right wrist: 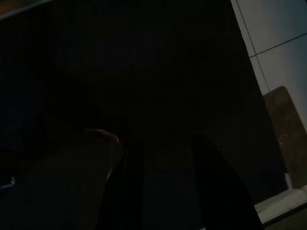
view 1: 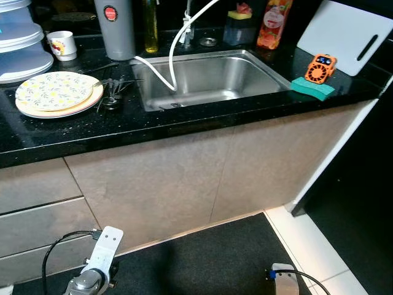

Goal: Kitchen organization

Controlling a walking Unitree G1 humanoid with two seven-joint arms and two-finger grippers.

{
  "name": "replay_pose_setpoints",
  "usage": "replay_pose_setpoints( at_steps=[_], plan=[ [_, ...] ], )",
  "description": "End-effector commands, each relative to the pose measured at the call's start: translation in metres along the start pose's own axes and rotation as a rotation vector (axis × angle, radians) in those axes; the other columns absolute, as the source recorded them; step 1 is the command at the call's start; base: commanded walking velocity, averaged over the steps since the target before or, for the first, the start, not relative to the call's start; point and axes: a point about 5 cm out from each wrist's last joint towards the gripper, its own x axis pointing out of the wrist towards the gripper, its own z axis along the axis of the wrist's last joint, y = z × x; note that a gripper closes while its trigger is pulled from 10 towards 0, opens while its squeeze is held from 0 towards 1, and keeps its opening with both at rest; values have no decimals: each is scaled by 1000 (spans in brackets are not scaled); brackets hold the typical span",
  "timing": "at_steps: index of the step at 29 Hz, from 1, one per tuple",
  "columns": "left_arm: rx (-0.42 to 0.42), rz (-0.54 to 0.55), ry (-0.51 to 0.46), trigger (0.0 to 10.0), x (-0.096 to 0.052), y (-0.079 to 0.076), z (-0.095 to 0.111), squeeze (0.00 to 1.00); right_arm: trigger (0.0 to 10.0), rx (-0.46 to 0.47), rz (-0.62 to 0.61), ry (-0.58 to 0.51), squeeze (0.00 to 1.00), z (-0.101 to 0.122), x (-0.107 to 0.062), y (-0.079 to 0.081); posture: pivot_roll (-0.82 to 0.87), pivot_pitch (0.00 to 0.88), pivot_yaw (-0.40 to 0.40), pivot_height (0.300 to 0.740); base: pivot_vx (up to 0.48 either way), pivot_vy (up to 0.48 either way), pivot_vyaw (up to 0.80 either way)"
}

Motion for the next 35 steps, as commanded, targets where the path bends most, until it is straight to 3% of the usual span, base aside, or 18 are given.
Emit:
replay_pose_setpoints(
  at_steps=[1, 17, 26, 31, 35],
  plan=[
    [0, 1, 12, 10000, -1, -3, -5, 0, 10000, -34, 19, 6, 0, -2, -1, 1, 22, 21, -13, 740, 0, 0, 0],
    [97, -66, 52, 10000, -3, -20, -19, 0, 10000, -169, 108, -1, 0, 6, 2, 12, 33, 1, -39, 740, 0, 0, 0],
    [220, -72, 42, 10000, -1, -30, -14, 0, 10000, -220, 122, 31, 0, -4, -1, 10, 36, 0, -42, 740, 0, 0, 0],
    [220, -88, 23, 10000, 1, -34, -9, 0, 10000, -220, 113, 34, 0, -3, 0, 8, 39, 0, -41, 740, 0, 0, 0],
    [173, -62, 7, 10000, 1, -33, -5, 0, 10000, -192, 114, 28, 0, -1, 1, 11, 52, 0, -46, 740, 0, 0, 0]
  ],
)
